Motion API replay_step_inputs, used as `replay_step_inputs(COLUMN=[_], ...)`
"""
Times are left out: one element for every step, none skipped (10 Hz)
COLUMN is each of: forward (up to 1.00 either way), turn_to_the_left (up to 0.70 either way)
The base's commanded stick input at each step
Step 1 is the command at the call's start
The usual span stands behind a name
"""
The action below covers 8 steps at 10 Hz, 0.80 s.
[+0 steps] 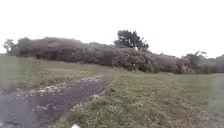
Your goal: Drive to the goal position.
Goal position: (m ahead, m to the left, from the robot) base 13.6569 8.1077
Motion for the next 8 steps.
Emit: replay_step_inputs(forward=[0.05,0.05,0.05,0.05,0.05,0.05,0.05,0.05], turn_to_the_left=[0.00,0.00,0.00,0.00,0.00,0.00,0.00,0.00])
